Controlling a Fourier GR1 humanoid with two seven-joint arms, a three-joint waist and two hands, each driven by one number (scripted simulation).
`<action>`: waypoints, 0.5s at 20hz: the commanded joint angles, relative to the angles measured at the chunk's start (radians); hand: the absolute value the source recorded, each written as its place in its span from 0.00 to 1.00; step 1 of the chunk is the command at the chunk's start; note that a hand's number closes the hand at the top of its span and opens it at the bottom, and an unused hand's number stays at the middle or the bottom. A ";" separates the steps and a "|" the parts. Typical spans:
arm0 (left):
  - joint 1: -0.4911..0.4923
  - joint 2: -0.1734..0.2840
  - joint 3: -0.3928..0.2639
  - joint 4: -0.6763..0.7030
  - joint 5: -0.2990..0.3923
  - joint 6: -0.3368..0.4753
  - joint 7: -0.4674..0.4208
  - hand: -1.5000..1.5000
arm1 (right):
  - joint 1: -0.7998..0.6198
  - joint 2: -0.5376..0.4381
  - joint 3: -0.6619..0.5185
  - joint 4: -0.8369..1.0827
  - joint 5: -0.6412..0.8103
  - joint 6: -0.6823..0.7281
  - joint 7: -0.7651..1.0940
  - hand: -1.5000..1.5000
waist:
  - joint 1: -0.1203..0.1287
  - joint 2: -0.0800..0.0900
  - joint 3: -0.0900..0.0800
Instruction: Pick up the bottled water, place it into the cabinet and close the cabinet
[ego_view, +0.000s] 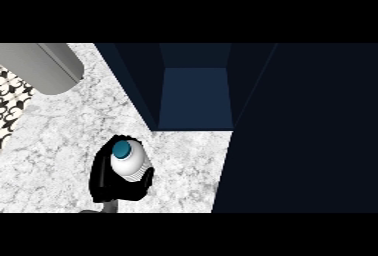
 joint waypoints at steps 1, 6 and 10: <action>-0.048 0.000 -0.056 -0.049 -0.013 0.092 0.051 1.00 | 0.091 -0.079 -0.013 -0.189 0.026 0.023 0.020 0.00 | -0.006 0.000 0.000; -0.099 0.000 -0.137 -0.102 -0.052 0.203 0.098 1.00 | 0.034 0.012 0.098 -0.128 0.167 -0.035 0.083 0.00 | -0.005 -0.001 -0.001; -0.238 0.000 -0.141 -0.056 -0.036 0.276 0.190 1.00 | 0.089 -0.055 0.061 -0.176 0.099 -0.011 0.032 0.00 | -0.011 0.000 0.000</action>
